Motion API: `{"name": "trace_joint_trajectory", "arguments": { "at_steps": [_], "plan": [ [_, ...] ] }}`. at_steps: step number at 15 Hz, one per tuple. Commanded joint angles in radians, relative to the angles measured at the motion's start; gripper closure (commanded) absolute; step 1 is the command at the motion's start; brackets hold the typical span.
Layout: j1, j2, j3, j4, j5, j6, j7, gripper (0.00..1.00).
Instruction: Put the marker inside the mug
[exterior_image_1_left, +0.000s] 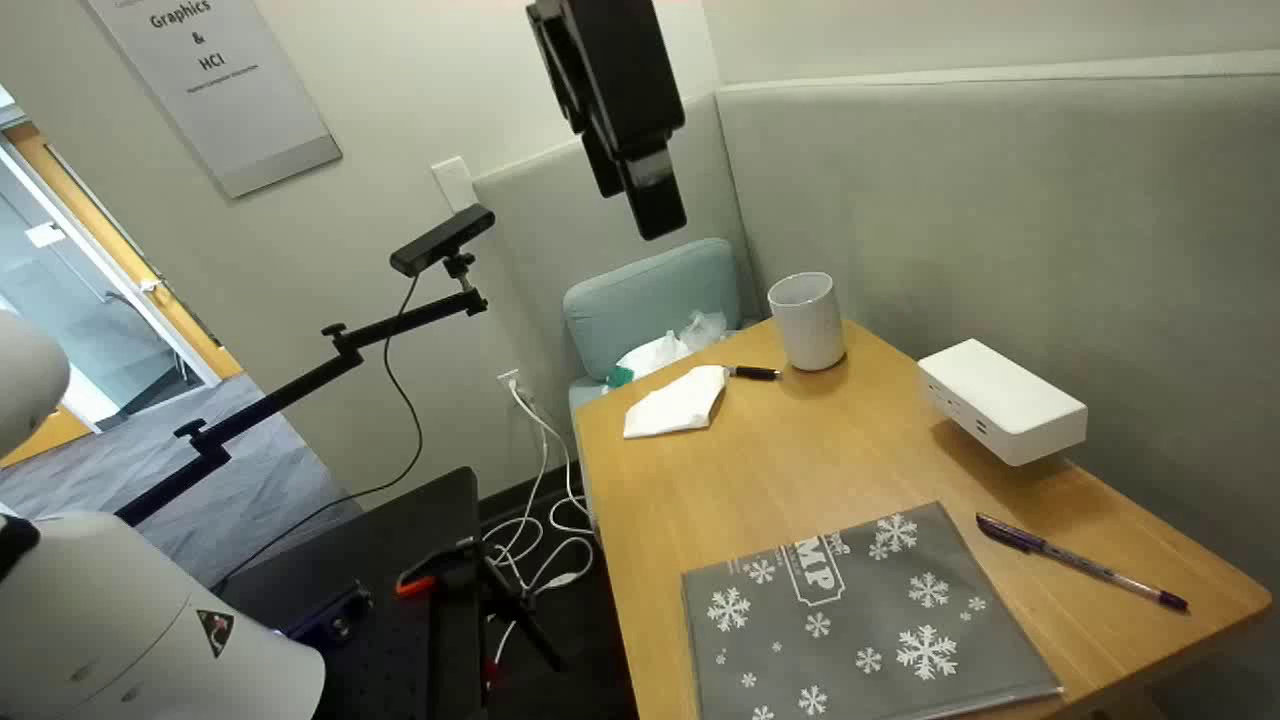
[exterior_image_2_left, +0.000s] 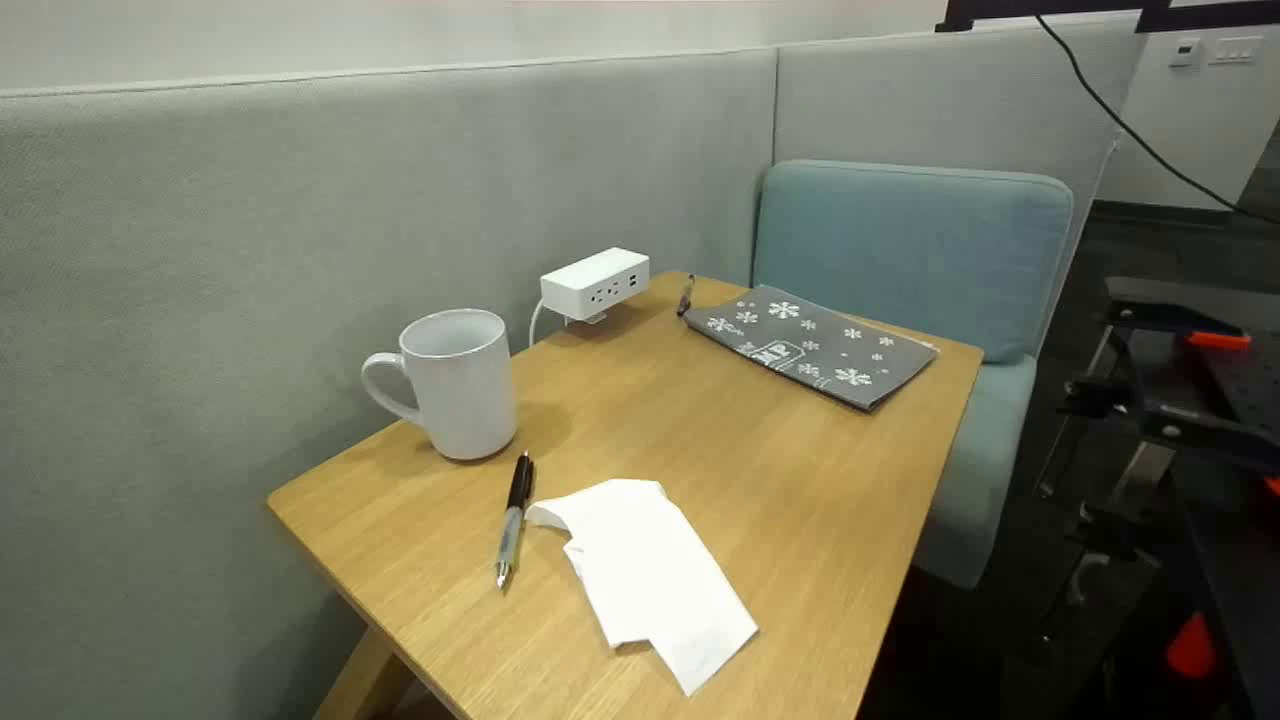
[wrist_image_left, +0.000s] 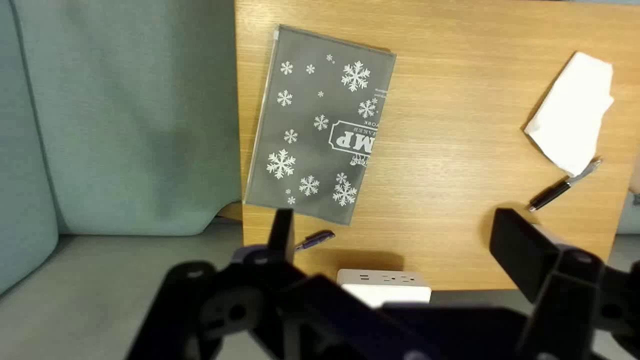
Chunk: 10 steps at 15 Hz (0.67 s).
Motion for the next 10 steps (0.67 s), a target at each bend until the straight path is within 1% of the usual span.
{"name": "trace_joint_trajectory", "arguments": {
  "at_steps": [1, 5, 7, 10],
  "plan": [
    [-0.010, 0.001, 0.009, 0.002, 0.003, -0.002, -0.002, 0.00],
    [-0.008, 0.004, 0.013, 0.003, 0.006, 0.004, 0.007, 0.00],
    [0.006, 0.007, 0.036, -0.011, 0.008, 0.034, 0.033, 0.00],
    [0.032, 0.020, 0.101, -0.047, 0.040, 0.138, 0.163, 0.00]
  ]
}}
